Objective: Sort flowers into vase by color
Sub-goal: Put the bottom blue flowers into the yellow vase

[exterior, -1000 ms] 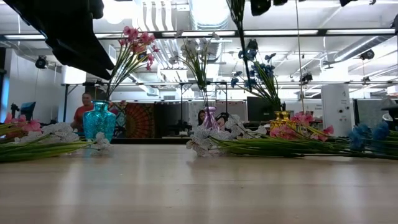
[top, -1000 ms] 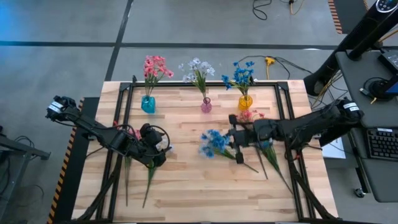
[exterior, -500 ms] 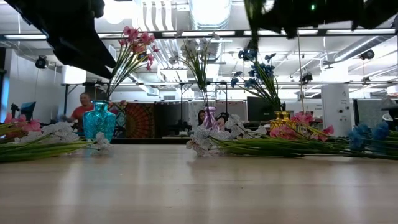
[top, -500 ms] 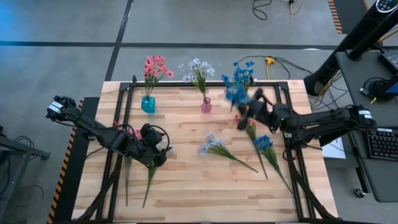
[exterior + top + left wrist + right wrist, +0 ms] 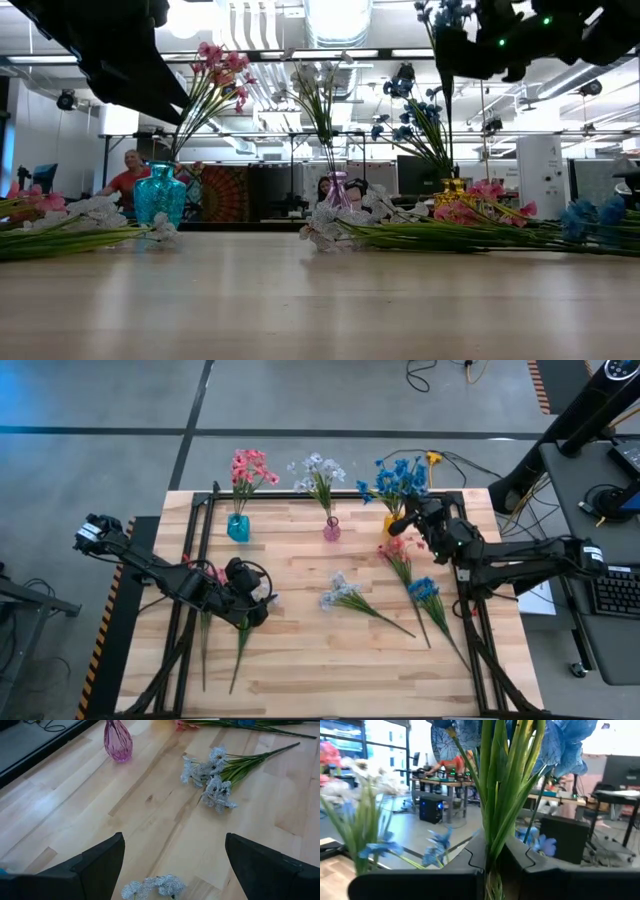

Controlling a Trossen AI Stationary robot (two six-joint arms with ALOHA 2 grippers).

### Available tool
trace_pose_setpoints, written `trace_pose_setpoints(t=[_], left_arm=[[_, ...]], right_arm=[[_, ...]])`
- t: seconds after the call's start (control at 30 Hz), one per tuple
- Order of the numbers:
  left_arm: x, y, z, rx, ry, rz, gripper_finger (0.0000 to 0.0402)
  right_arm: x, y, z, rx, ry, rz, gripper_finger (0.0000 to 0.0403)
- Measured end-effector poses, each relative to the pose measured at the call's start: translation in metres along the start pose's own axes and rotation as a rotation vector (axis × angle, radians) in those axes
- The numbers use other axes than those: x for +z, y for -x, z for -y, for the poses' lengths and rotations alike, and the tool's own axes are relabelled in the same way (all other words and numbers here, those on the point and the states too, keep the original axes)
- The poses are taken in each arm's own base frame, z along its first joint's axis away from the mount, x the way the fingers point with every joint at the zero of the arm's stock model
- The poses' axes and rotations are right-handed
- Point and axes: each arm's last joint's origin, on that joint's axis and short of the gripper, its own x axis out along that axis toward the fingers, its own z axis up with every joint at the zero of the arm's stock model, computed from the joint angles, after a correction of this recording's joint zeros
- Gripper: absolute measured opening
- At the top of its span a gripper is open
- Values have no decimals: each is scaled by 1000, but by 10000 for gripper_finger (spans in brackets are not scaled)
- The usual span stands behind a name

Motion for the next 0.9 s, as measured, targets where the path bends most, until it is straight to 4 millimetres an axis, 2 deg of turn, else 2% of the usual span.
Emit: trace_pose_setpoints(t=[0.6, 0.9], left_arm=[[0, 0, 0, 0, 0, 0, 327], [0, 0, 0, 1, -9, -1, 327]], right_arm=[[-25, -6, 17, -41, -75, -33, 22], [-27, -6, 19, -40, -86, -35, 22]])
